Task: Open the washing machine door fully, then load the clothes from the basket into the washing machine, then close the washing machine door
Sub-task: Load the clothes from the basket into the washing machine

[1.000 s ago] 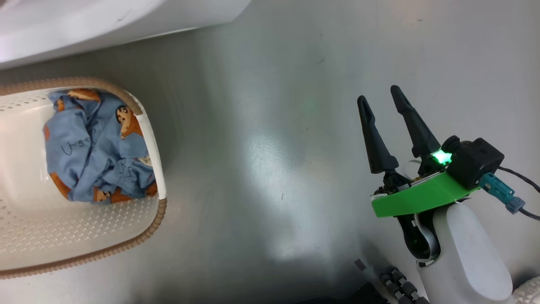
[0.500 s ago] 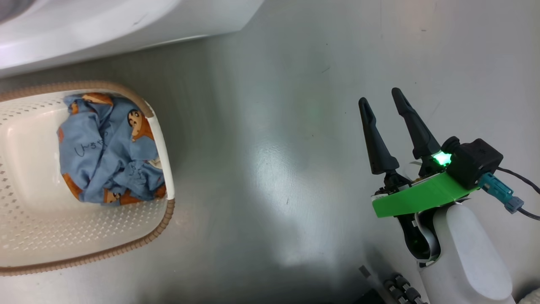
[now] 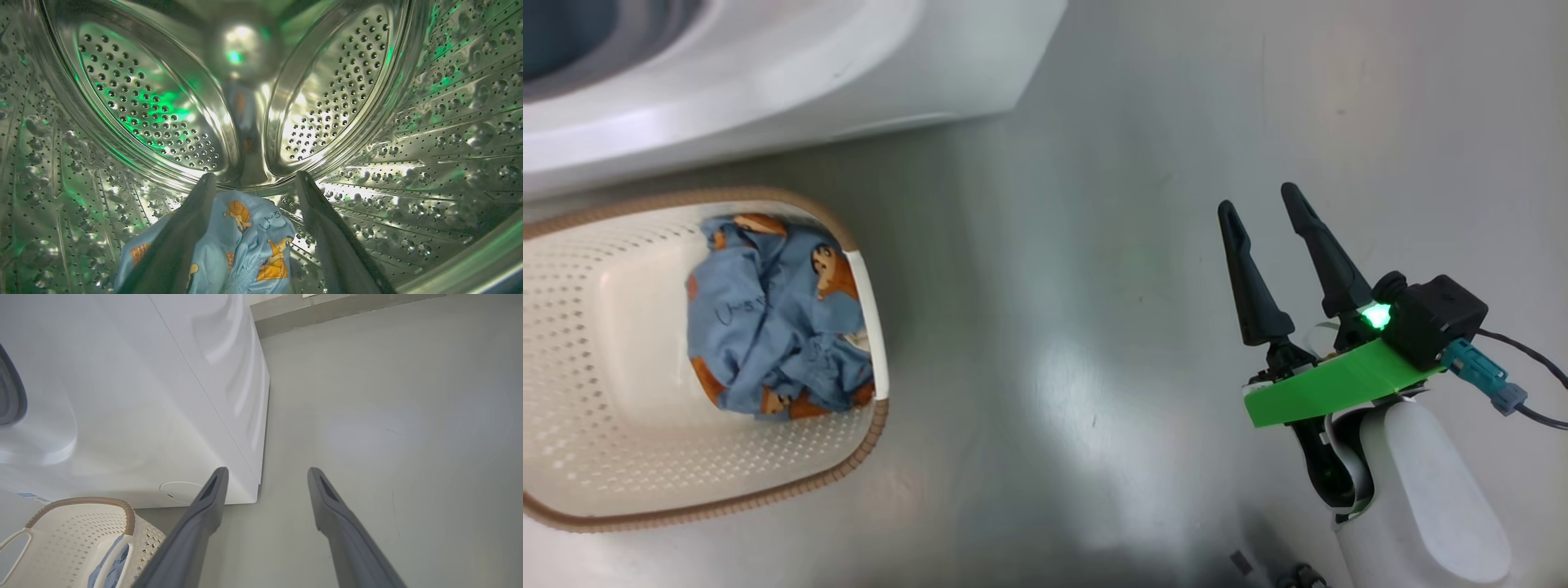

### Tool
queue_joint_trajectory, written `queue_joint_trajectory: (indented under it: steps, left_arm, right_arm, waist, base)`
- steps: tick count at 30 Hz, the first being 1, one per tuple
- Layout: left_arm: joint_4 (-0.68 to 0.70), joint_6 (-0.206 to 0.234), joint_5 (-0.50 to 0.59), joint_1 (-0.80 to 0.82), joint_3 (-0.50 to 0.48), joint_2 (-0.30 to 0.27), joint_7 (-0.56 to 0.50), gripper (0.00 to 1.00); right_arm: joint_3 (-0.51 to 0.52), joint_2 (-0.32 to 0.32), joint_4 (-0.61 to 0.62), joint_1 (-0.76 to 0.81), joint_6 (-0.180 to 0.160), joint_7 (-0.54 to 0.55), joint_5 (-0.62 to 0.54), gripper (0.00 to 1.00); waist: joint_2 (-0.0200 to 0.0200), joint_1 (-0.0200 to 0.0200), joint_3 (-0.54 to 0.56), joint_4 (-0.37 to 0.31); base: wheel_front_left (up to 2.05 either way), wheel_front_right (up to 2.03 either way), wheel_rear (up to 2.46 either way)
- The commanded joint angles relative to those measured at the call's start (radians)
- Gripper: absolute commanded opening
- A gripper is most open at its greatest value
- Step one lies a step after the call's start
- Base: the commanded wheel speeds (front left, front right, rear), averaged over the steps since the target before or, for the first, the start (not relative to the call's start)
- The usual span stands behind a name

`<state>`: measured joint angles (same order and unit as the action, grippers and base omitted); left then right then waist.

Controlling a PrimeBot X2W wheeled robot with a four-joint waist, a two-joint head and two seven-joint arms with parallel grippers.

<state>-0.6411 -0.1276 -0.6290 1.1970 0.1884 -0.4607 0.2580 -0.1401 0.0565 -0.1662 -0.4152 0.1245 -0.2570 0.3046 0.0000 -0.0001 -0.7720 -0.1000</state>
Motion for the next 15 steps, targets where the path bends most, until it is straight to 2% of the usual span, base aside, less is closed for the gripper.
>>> queue_joint_trajectory:
  steps: [1,15]
  left_arm:
    - [0.037,0.002,0.024,-0.049,-0.037,-0.037,0.004,1.00]
    - [0.159,0.002,0.106,-0.290,-0.143,0.072,0.004,1.00]
  right_arm:
    - [-0.015,-0.006,0.012,0.038,0.006,-0.005,-0.009,1.00]
    - [-0.005,-0.006,-0.029,0.077,0.006,-0.005,-0.023,1.00]
  waist:
    - [0.0000,0.0001,0.044,0.016]
    - [0.0000,0.0001,0.192,0.040]
  base:
    - [0.00,0.00,0.00]
    - [0.00,0.00,0.00]
